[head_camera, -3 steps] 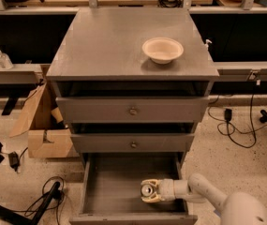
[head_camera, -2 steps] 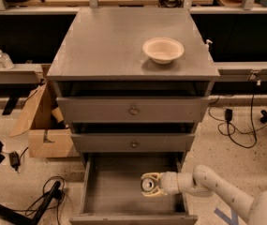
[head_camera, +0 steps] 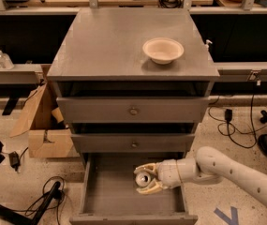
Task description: Pick green can from bottom drawer and place on counter
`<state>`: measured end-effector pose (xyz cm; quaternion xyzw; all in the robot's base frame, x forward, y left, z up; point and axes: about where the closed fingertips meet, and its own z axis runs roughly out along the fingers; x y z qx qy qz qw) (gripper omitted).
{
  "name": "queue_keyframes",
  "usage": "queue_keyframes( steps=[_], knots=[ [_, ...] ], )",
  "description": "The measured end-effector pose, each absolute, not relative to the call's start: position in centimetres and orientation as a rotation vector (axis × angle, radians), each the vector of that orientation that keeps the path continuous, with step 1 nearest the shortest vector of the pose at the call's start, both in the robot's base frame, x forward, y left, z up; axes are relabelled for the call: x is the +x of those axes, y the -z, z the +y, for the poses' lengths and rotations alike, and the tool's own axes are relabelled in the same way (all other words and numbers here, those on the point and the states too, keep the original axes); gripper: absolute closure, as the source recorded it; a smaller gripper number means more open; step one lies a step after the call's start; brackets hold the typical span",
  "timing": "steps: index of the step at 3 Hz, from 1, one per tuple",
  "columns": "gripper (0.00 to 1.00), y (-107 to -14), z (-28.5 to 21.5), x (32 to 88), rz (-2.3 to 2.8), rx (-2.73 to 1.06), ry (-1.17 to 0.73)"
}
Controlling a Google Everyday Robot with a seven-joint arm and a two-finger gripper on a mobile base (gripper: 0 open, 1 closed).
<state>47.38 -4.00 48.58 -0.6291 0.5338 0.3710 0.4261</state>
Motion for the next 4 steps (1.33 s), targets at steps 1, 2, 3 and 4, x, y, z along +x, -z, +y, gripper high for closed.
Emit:
queue_keyframes(
  steps=[1, 2, 3, 4],
  knots=[
    [1.0, -52.9, -3.6, 47.5, 1.374, -1.601, -0.856],
    [1.0, -59.5, -5.2, 49.7, 1.439, -1.547, -0.751],
    [1.0, -62.6, -7.0, 51.9, 1.498, -1.518, -0.706],
    [1.0, -62.6, -7.0, 51.9, 1.498, -1.518, -0.706]
  ],
)
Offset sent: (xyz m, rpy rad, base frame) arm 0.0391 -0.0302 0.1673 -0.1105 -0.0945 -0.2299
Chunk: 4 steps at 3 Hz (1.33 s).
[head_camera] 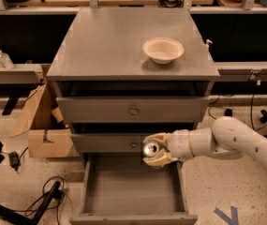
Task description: Pick green can from bottom drawer and place on counter
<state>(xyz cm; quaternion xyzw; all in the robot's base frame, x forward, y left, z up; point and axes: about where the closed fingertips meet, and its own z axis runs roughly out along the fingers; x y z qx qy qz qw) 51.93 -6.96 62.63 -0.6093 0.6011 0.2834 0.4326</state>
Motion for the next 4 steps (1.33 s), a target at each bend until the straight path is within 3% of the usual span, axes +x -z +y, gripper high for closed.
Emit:
queue_keyframes(
  steps=[2, 4],
  knots=[
    [1.0, -71.2, -5.9, 51.8, 1.473, -1.428, -0.701],
    [1.0, -86.2, -5.9, 56.2, 1.599, -1.19, -0.613]
  ],
)
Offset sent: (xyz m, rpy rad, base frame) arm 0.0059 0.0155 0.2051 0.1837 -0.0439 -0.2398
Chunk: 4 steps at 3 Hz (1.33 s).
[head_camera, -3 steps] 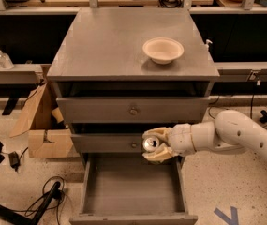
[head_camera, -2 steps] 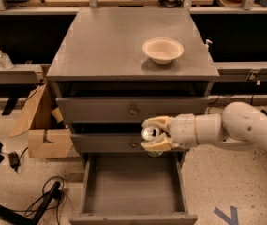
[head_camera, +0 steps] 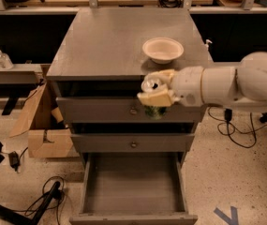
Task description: Pick green can from bottom drawer and place on counter
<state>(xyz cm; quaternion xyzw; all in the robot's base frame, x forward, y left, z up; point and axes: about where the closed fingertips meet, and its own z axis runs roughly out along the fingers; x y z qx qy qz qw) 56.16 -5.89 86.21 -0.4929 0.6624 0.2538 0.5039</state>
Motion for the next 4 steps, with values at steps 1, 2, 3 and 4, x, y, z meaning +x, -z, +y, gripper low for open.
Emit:
queue_keyframes(
  steps=[1, 2, 3, 4],
  knots=[
    [1.0, -91.3, -6.7, 60.3, 1.647, -1.115, -0.579],
    [1.0, -98.3, -6.6, 66.2, 1.617, -1.048, -0.536],
    [1.0, -98.1, -6.5, 66.2, 1.619, -1.05, -0.538],
    [1.0, -98.4, -3.9, 68.0, 1.588, -1.032, -0.587]
  ],
)
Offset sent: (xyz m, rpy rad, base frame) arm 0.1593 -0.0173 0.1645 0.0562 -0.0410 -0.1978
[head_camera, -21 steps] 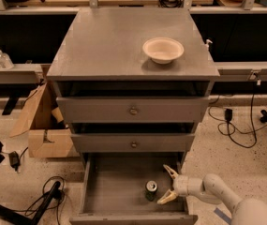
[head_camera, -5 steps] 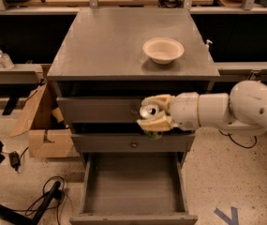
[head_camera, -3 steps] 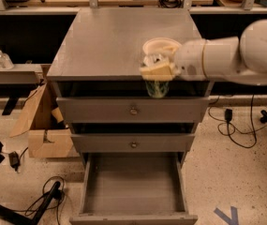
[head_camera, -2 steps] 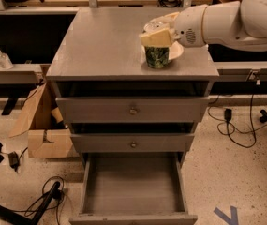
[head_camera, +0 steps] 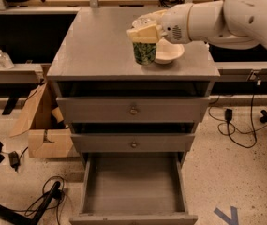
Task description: Pick green can from bottom drawer and place on counter
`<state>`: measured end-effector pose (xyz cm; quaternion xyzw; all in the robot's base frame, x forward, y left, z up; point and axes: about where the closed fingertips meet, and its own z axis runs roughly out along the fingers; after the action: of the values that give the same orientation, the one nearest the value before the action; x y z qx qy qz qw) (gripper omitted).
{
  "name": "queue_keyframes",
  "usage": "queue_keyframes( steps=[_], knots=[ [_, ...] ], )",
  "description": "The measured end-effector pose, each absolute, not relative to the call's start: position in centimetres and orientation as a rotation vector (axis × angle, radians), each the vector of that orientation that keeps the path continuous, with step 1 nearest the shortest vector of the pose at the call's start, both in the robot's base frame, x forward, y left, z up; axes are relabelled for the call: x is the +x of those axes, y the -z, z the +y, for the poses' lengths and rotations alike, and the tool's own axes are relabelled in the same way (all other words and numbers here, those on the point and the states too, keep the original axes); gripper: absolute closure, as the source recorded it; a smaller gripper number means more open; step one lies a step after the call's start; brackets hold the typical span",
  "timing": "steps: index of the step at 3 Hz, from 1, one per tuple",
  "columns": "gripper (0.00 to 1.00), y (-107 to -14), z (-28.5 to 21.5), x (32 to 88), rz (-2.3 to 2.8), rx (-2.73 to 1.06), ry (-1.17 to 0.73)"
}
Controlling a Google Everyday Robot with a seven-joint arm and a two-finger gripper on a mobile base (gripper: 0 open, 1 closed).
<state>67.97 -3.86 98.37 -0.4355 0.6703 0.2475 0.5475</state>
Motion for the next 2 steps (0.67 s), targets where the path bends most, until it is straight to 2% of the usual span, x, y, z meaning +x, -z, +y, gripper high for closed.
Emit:
queue_keyframes(
  steps=[2],
  knots=[
    [1.0, -99.0, 5.6, 74.3, 1.517, -1.002, -0.746]
  ],
)
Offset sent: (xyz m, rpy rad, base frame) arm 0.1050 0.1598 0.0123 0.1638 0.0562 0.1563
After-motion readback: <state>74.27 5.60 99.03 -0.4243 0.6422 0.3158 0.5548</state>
